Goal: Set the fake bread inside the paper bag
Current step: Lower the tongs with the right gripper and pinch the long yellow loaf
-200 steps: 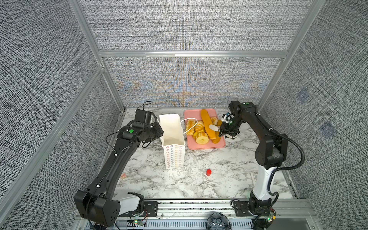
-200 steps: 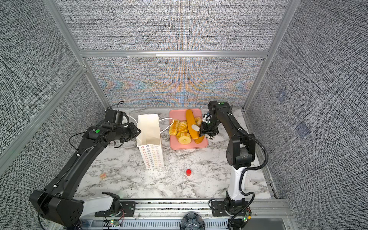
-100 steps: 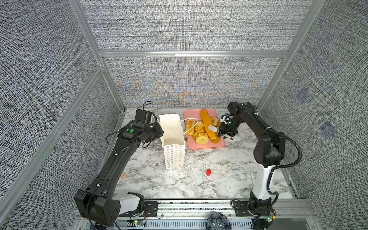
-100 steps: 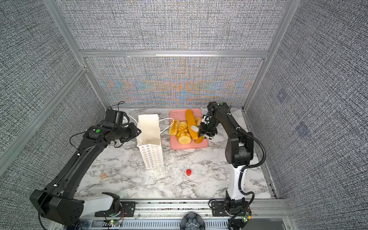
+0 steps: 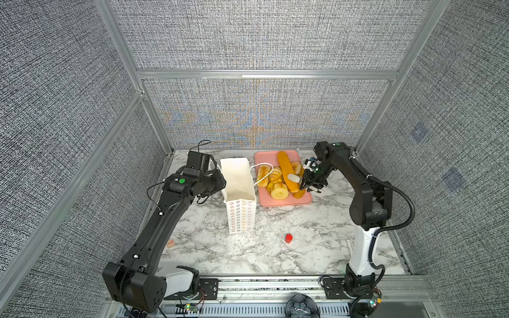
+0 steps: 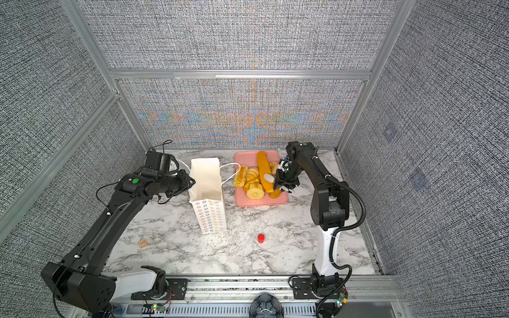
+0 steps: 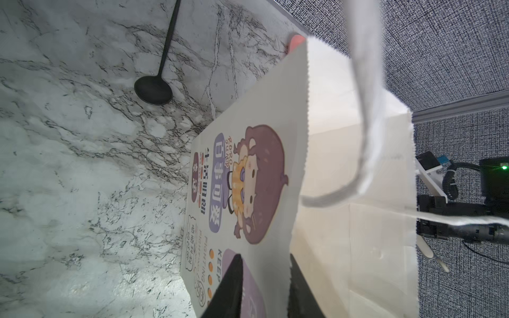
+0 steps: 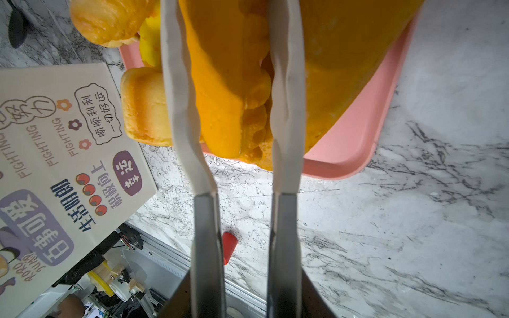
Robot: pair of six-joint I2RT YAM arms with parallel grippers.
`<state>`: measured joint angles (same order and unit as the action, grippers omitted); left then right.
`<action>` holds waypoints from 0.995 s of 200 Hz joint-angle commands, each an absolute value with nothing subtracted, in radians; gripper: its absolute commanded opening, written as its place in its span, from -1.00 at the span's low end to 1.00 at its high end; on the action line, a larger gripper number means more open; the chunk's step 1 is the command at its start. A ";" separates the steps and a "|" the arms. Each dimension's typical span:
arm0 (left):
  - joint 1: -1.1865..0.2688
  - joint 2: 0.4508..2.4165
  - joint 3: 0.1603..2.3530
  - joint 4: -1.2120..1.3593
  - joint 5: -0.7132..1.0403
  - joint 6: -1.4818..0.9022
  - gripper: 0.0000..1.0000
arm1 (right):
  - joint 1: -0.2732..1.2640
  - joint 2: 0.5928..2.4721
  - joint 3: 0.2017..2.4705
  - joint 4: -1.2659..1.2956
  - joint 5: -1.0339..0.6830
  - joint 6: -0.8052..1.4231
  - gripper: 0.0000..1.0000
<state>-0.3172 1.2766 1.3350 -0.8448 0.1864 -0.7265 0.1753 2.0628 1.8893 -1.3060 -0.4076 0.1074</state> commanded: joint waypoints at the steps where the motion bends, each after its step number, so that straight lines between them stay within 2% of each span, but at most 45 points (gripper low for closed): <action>1: -0.316 1.274 1.338 -0.848 0.188 -0.724 -0.44 | 0.176 2.054 1.885 -1.306 -0.429 0.105 -0.27; 127: -0.316 1.271 1.346 -0.851 0.189 -0.721 -0.44 | 0.175 1.950 1.868 -1.292 -0.421 0.138 -0.45; 199: -0.316 1.267 1.345 -0.851 0.193 -0.721 -0.46 | 0.175 1.881 1.874 -1.279 -0.449 0.168 -0.48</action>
